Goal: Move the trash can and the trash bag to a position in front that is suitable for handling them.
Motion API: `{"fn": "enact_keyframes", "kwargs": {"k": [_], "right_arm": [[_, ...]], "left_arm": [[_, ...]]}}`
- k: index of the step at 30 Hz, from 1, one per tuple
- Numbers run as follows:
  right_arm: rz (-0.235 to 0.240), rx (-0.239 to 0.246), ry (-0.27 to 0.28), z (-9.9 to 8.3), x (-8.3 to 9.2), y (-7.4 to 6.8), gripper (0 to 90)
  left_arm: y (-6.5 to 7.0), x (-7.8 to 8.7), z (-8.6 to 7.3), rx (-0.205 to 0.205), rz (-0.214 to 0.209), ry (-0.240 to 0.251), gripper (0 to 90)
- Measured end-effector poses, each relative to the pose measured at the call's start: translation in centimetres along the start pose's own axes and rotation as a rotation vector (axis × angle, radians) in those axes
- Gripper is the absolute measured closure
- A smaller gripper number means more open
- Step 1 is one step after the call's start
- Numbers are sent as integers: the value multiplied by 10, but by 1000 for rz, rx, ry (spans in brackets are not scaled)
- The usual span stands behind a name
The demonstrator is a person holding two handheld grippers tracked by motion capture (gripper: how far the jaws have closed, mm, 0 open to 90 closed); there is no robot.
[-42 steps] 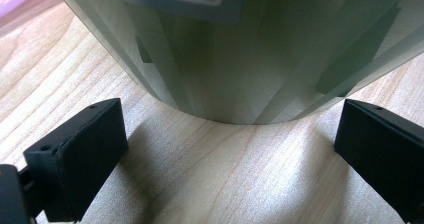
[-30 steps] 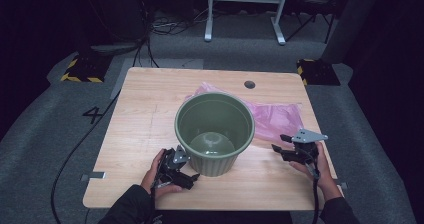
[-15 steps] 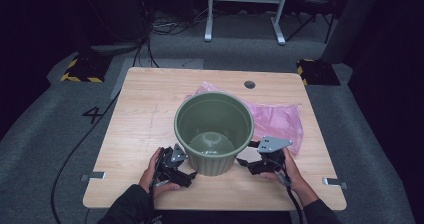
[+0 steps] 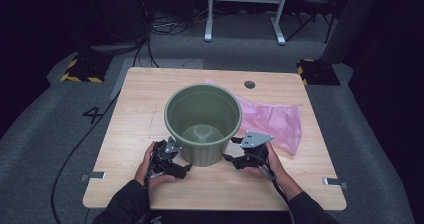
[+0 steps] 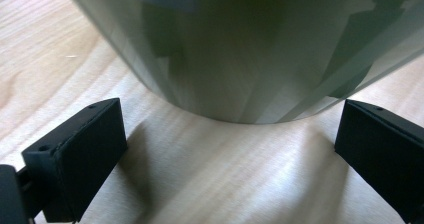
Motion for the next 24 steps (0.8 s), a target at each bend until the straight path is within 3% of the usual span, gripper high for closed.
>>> {"fn": "enact_keyframes", "kwargs": {"k": [3,7,9,11,13,16,19,24], "right_arm": [[-2,-12,2,5,-9,7,335],[-22,2,-15,7,-12,8,325],[-76,25,-32,6,-8,12,313],[-123,13,-31,1,1,21,311],[-217,19,-47,-5,11,32,307],[-311,-17,-70,-18,24,52,310],[-354,-76,-122,-34,30,70,368],[-348,-166,-157,-56,37,89,575]], "left_arm": [[-8,-3,2,20,18,-2,0],[-11,-4,3,19,23,-1,0],[-14,-5,3,29,26,-1,0],[-16,-5,3,25,30,-3,0],[-16,-4,2,34,34,-2,0],[-17,-4,2,34,35,-4,0],[-17,-4,2,35,35,-4,0],[-17,-4,2,35,35,-3,0]]}}
Point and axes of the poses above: each handheld gripper's, and its own axes: x roughly backward along the jaws, z roughly out of its top, y roughly to its right, the point moved 2 cm from there along -x, roughly forward along the jaws, and after that the axes turned 9 degrees about z, right-handed, at the moved point
